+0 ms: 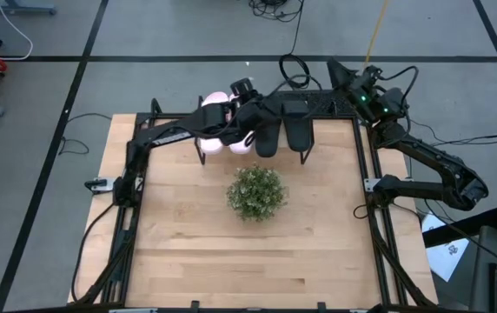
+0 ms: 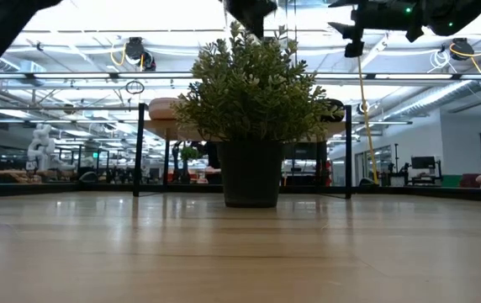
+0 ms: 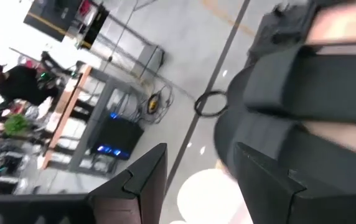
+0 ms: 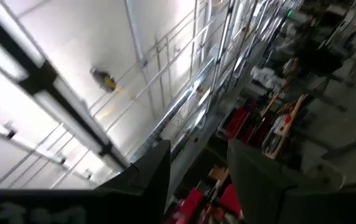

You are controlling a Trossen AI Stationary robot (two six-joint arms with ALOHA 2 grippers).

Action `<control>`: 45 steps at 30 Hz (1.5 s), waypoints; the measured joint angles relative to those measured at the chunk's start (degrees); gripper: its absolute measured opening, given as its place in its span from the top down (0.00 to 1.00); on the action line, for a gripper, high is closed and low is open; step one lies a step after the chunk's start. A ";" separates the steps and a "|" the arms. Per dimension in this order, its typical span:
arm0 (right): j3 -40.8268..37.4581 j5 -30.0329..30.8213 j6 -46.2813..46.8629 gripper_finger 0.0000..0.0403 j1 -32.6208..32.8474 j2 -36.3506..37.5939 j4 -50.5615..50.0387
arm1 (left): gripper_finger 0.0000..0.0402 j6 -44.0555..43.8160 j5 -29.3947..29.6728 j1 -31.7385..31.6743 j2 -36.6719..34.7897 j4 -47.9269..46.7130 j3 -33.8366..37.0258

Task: Pick and place slides into the shelf
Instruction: Put the black slipper on the shelf

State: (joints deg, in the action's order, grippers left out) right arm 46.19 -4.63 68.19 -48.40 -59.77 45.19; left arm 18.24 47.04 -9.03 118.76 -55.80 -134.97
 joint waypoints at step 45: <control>5.84 -23.32 -54.44 0.63 31.39 -8.47 -51.03 | 0.53 -26.01 -4.19 4.56 -23.40 -20.08 0.08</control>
State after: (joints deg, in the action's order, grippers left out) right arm 52.03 -27.95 13.75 -17.02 -68.24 -5.84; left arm -7.77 42.86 -4.47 95.36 -75.88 -134.89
